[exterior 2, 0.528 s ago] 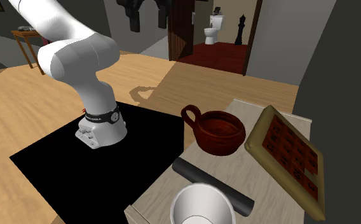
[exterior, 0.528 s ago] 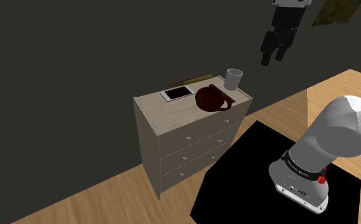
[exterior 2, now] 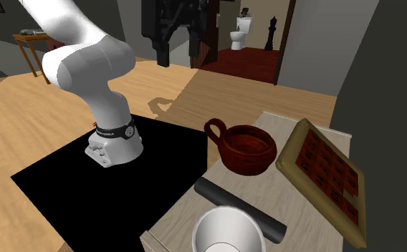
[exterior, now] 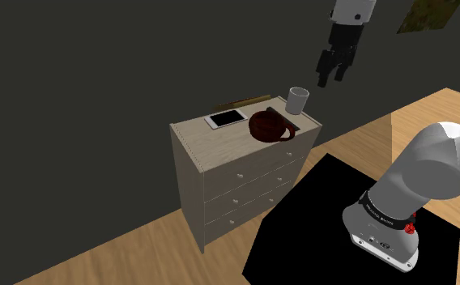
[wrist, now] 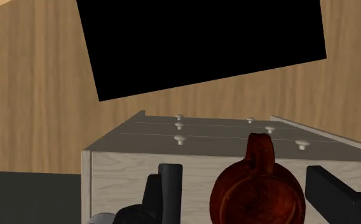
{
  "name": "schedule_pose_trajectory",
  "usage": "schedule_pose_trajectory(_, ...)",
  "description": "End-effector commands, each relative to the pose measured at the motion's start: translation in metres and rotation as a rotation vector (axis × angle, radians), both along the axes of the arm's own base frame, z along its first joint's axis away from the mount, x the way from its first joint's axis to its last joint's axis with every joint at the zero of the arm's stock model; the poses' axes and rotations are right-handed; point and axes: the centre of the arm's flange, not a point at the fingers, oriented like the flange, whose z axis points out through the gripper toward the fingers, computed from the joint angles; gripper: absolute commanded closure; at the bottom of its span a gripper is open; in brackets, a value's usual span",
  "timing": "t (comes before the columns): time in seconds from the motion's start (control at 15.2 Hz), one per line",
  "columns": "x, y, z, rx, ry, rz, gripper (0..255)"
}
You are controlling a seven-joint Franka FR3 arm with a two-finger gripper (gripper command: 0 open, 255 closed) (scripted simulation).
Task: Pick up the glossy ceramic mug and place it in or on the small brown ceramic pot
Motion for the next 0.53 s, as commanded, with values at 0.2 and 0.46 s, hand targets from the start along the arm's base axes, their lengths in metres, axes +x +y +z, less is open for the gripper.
schedule_pose_trajectory(0.2,0.037,-0.034,-0.040,-0.012,-0.015,0.012,0)
schedule_pose_trajectory(0.46,0.069,-0.062,-0.068,-0.022,-0.025,0.020,0)
